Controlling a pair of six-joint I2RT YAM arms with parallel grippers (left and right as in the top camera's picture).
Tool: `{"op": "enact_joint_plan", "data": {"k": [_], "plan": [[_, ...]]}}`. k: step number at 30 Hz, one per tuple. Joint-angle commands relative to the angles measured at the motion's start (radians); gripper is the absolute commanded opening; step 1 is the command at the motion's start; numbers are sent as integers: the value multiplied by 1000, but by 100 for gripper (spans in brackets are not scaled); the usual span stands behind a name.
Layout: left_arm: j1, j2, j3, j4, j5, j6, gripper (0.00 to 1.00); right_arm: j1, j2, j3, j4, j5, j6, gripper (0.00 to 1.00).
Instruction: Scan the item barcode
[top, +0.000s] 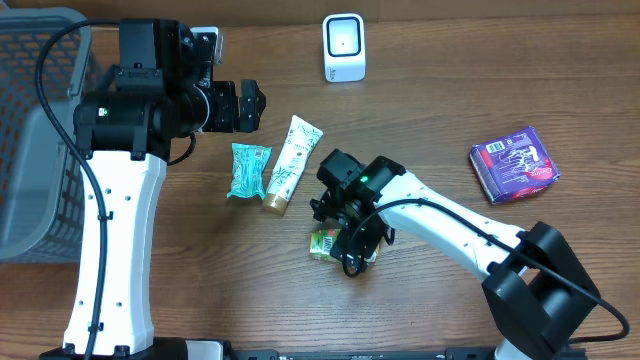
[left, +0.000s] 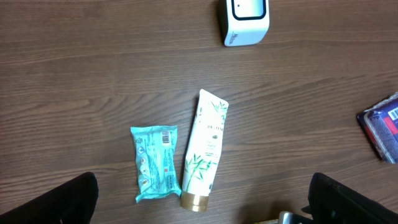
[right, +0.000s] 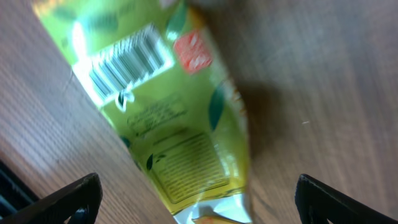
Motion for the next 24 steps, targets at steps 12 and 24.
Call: {"op": "enact_joint_plan", "data": {"k": [12,24], "plan": [[-1,2,11,1,7,-16,100,-149,0,-105,120,-68,-48,37],[-1,2,11,1,8,-16,100,-162,0,-105,254,-127,-58,100]]}}
